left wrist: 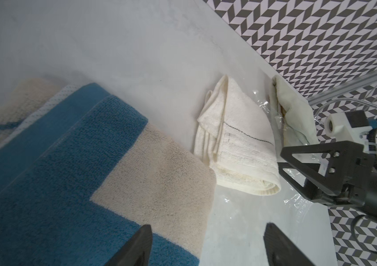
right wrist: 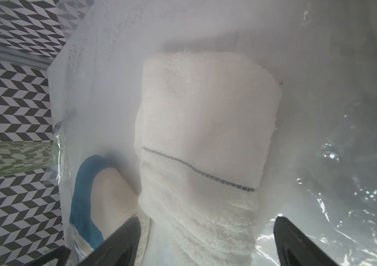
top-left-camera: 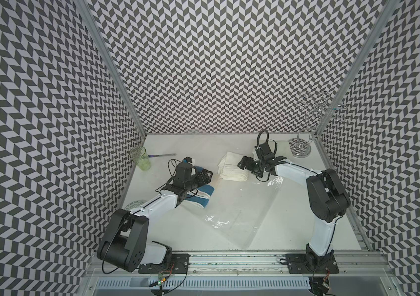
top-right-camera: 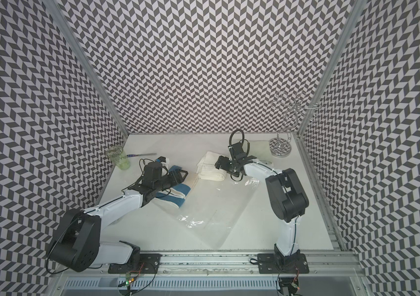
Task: Place the folded towel into the vacuum bag
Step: Pick up the towel from the center of the board.
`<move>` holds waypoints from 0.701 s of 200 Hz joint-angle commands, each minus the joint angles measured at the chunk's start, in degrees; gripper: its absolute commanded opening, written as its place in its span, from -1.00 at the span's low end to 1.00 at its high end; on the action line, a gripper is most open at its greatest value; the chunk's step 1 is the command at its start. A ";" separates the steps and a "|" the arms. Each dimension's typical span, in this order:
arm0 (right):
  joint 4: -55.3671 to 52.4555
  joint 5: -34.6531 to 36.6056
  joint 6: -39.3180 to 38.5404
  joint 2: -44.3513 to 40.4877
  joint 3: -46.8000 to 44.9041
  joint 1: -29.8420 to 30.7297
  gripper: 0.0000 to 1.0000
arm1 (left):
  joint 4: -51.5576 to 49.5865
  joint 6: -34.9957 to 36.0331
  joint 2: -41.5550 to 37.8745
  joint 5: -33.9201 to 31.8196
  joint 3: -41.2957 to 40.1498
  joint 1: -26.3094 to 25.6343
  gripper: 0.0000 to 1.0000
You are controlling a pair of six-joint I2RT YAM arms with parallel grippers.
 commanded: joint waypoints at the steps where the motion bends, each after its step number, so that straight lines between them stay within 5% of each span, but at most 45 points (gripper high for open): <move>1: 3.07 0.56 5.08 0.46 -0.95 1.14 0.86 | 4.40 -0.49 2.28 1.42 -0.35 0.40 0.57; 79: 5.49 2.16 12.56 4.69 -0.14 3.26 0.74 | 13.67 -5.38 9.21 2.29 -7.56 0.89 0.54; 112: 6.08 4.16 10.01 4.69 0.71 3.45 -0.12 | 14.09 -5.54 9.16 2.29 -9.27 1.44 0.54; 140: 1.79 6.70 0.34 3.32 7.31 4.49 -0.70 | 14.22 -5.61 8.90 2.70 -9.83 2.59 0.54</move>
